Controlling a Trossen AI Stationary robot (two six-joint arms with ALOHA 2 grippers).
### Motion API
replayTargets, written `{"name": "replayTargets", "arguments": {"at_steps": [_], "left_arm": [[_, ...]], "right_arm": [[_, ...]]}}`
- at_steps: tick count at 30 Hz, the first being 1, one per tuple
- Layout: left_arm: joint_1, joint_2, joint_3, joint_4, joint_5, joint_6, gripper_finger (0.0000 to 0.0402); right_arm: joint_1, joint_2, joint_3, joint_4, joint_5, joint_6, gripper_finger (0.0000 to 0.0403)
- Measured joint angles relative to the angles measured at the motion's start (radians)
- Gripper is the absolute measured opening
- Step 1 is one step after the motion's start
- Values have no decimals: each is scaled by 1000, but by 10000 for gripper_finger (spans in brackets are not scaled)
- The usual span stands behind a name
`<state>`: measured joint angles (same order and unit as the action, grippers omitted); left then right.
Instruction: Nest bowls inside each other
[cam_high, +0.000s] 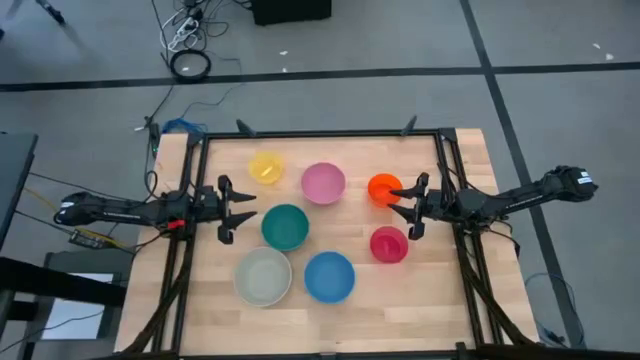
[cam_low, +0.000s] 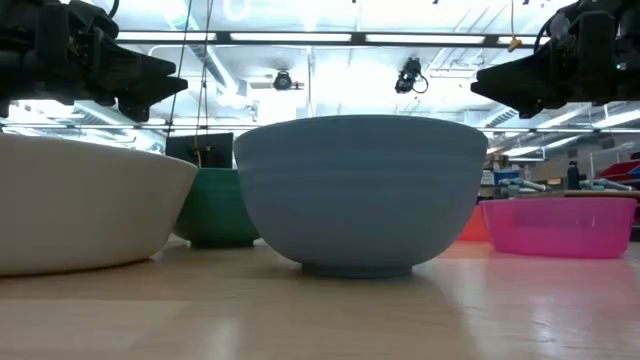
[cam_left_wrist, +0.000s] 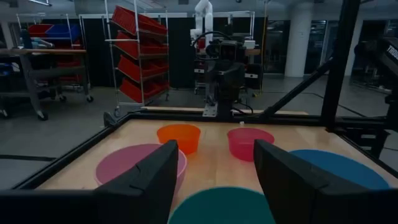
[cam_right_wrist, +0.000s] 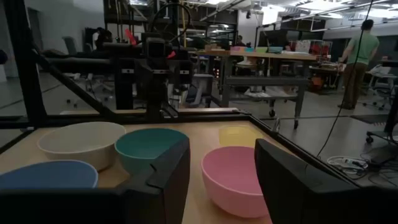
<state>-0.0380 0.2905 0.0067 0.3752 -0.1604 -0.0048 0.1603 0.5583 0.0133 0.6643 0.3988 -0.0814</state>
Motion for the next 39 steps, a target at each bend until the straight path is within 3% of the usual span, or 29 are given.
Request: {"name": "replayTargets", "arguments": {"at_steps": [30,36,39], "left_arm": [[0,0,0,39,0,-3,218],[-1,0,0,191,0,-288,218],[-1,0,0,263,0,-320,218]], "right_arm": [[0,0,0,0,0,0,169],[-2,0,0,14,1,0,169],[-7,-1,0,94,5,16,168]]}}
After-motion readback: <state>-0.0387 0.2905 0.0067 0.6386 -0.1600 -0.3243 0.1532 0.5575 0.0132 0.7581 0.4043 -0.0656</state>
